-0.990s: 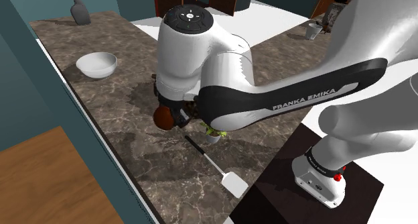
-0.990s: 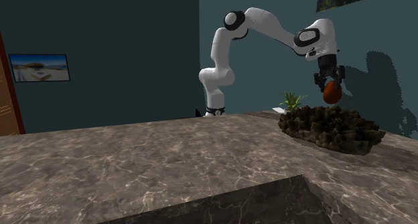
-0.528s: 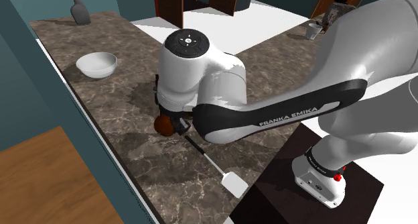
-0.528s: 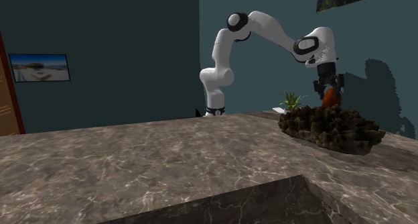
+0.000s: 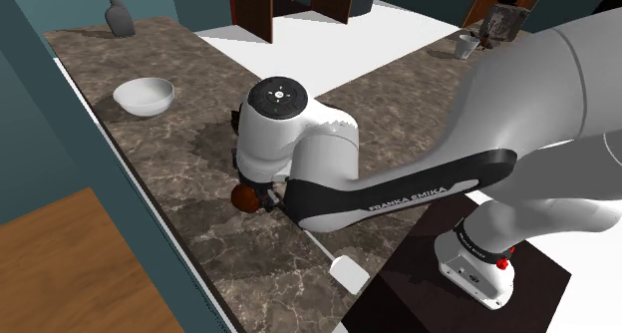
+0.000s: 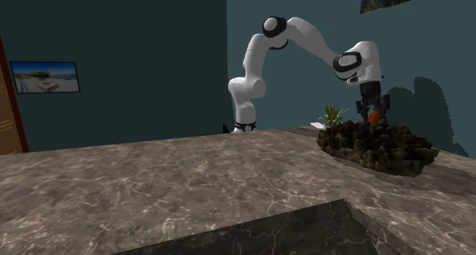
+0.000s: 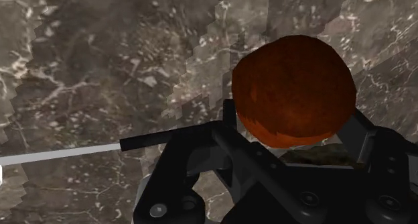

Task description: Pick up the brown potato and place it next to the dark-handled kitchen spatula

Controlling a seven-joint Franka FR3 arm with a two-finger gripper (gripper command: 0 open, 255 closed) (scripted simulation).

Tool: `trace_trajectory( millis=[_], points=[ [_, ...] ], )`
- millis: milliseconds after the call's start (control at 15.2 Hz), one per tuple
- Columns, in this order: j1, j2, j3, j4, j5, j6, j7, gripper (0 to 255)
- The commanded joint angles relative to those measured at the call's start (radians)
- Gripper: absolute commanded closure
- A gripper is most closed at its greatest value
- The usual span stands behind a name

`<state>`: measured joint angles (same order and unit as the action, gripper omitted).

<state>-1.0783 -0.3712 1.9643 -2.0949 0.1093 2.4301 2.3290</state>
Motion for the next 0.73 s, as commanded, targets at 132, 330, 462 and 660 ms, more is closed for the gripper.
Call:
trace_trajectory(
  millis=[132,330,462,660],
  points=[
    [-0.045,-0.034,0.050,-0.020,0.039,0.048,-0.018,255],
    [-0.077,-0.060,0.087,-0.030,0.068,0.081,-0.030,255],
    [-0.081,-0.063,0.092,-0.031,0.072,0.085,-0.032,255],
    [-0.081,-0.063,0.092,-0.031,0.072,0.085,-0.032,255]
  ],
)
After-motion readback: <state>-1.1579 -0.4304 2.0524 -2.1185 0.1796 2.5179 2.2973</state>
